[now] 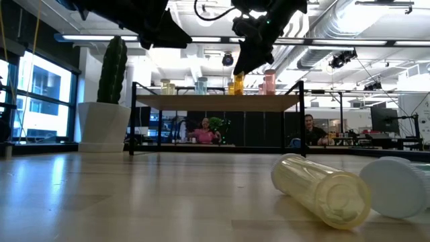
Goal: Pick and place medicine bottles onto shelf by color
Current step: Put the orange pill bottle on the shelf aligned with the other orange pill bottles
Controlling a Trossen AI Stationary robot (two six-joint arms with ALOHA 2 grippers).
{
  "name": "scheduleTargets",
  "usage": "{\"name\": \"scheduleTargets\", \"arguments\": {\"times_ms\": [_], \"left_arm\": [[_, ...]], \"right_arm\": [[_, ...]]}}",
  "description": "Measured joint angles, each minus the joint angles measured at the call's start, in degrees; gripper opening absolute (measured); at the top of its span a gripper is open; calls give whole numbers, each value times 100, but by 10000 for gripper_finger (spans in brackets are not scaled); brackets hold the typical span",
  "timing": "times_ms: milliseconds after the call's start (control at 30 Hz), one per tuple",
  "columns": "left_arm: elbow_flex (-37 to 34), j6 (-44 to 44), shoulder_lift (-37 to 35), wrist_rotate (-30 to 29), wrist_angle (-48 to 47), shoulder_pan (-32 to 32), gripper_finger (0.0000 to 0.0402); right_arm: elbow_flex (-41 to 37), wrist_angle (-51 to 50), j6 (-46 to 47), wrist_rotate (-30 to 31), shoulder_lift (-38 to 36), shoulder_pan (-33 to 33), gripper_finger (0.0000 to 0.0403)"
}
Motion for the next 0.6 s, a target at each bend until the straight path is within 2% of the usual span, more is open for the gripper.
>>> {"name": "scheduleTargets", "arguments": {"times_ms": [200, 600], "left_arm": [[0, 2, 0, -4, 1, 0, 211], [0, 11, 0, -26, 1, 0, 211]], "right_arm": [[0, -15, -76, -2, 0, 0, 102], [8, -79, -87, -22, 24, 0, 156]]}}
